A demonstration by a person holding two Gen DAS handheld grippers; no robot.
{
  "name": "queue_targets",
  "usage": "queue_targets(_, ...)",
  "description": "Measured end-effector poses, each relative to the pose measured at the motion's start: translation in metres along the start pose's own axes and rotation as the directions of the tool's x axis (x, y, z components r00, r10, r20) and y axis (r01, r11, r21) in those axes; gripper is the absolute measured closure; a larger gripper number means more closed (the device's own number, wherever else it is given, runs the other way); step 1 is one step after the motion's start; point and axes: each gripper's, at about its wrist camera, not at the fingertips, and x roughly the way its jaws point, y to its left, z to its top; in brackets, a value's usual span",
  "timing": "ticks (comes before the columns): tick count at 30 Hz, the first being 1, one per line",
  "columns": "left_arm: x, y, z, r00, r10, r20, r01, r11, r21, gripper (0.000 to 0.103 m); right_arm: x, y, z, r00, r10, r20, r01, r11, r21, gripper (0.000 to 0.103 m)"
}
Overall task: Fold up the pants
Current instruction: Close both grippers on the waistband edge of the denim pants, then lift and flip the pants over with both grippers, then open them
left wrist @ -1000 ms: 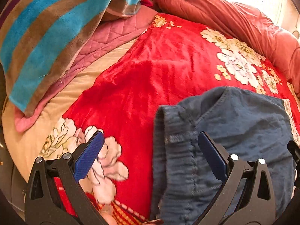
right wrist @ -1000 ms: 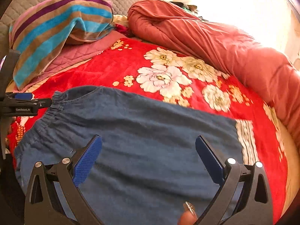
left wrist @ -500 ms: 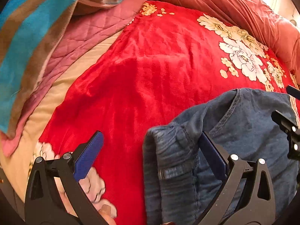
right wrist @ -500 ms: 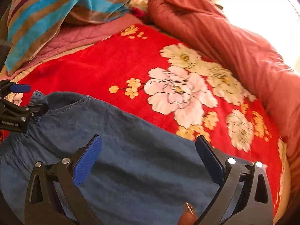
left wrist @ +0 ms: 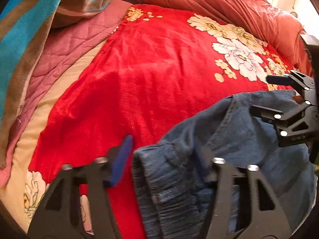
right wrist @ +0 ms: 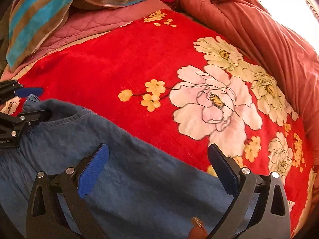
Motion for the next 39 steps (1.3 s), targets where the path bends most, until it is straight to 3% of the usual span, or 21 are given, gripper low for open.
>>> queue_targets(6,-0.029,-0.008,-0.006,0.996,-0.007,0.089,0.006,1.000,0.012,0.076,0.005,0.016,0.000,1.000,-0.005,0.006,0.006,0.993,-0.115,0.007)
queue_targets(9,-0.049,-0.014,-0.012,0.990,-0.035,0.137,0.033,0.999,0.020,0.076,-0.001,0.019,-0.003,0.997,0.059,0.042,-0.056,0.995,-0.084,0.032)
queue_targets(11,-0.057,-0.019,-0.017,0.987,-0.038,0.153,0.034,0.999,0.031,0.077,-0.005,0.026,-0.008,0.995,0.084,0.058,-0.078,0.992,-0.096,0.061)
queue_targets(14,-0.063,-0.024,-0.023,0.986,-0.021,0.167,0.013,0.999,0.051,0.077,-0.020,0.039,-0.019,0.991,0.088,0.097,-0.077,0.991,-0.111,0.082)
queue_targets(18,-0.072,-0.023,-0.030,0.983,-0.015,0.184,0.005,0.999,0.054,0.077,-0.051,0.038,-0.038,0.979,0.103,0.176,-0.098,0.995,-0.033,0.088)
queue_targets(23,-0.089,-0.022,-0.043,0.975,-0.040,0.217,0.029,0.998,0.054,0.077,-0.101,0.035,-0.066,0.947,0.149,0.285,-0.166,0.985,0.037,0.089)
queue_targets(29,-0.117,-0.023,-0.066,0.961,-0.077,0.267,0.065,0.997,0.052,0.076,-0.154,0.056,-0.103,0.912,0.192,0.362,-0.224,0.973,0.048,0.089)
queue_targets(33,-0.135,-0.023,-0.086,0.953,-0.103,0.286,0.088,0.994,0.064,0.076,-0.181,0.080,-0.133,0.894,0.239,0.378,-0.275,0.961,0.042,0.090)
queue_targets(39,-0.149,-0.024,-0.115,0.953,-0.121,0.277,0.099,0.991,0.090,0.076,-0.199,0.120,-0.167,0.893,0.281,0.351,-0.307,0.951,0.021,0.090)
